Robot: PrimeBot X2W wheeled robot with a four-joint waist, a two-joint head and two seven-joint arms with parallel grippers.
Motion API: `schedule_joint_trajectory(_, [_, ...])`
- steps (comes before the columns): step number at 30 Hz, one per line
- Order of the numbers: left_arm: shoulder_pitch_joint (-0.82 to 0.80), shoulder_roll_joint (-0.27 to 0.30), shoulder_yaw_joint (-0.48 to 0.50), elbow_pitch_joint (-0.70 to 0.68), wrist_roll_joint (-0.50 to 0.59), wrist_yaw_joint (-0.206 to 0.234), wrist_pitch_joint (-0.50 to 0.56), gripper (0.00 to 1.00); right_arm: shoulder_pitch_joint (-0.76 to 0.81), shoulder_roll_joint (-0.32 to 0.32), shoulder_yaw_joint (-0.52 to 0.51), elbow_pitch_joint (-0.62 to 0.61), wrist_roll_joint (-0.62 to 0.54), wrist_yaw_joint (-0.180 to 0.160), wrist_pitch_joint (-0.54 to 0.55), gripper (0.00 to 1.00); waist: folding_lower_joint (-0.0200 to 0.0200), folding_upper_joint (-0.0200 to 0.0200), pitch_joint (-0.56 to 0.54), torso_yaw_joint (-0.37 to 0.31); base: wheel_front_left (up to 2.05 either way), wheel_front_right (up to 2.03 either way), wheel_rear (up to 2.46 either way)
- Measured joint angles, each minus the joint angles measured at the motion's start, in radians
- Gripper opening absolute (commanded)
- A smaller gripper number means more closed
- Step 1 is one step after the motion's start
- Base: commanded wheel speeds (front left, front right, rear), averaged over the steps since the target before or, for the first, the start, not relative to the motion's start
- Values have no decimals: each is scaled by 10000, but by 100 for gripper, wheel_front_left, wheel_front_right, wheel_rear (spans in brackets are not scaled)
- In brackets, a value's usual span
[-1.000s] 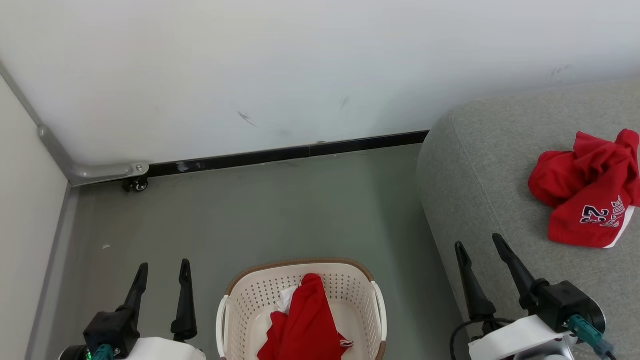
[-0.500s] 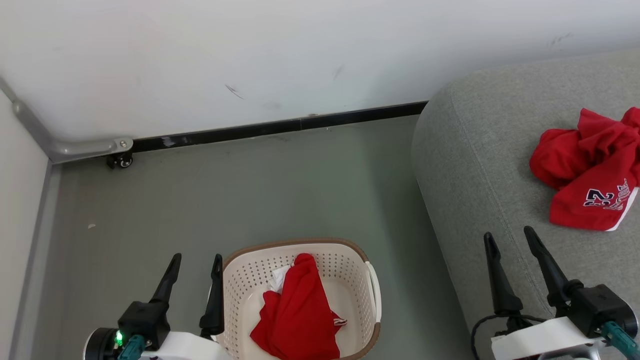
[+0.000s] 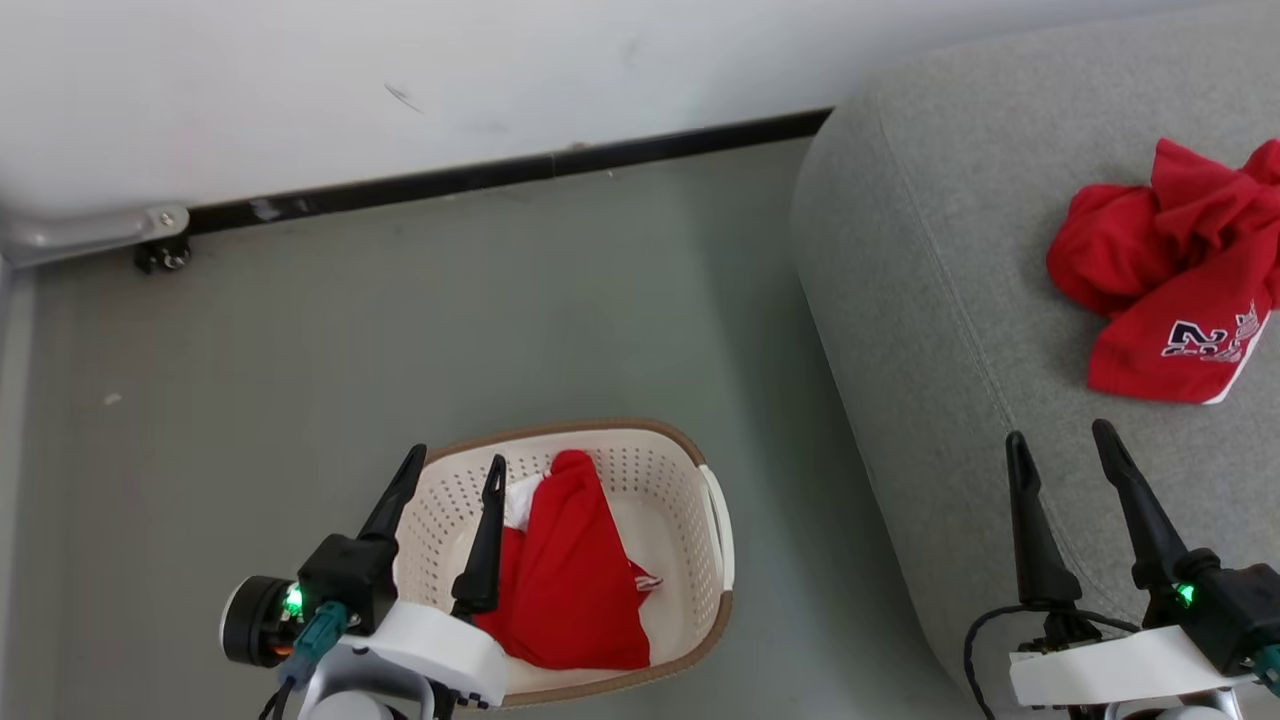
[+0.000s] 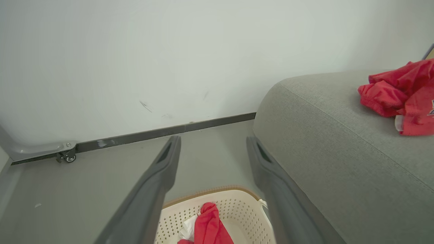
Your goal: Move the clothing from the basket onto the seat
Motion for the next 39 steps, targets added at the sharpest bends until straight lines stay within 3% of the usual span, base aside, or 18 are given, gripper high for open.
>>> schedule_joint_trajectory(16, [-1288,84,-382,1306,531,-249,267,100,-497,8,48,-725,366,0,-94,100,0,0,1605,-645,0,0,0])
schedule_joint_trajectory(39, [-3281,577,-600,3636,1145,-349,1022,100,-1847,10,673,-817,1087,0,-268,100,1,0,3943,-1715,0,0,0])
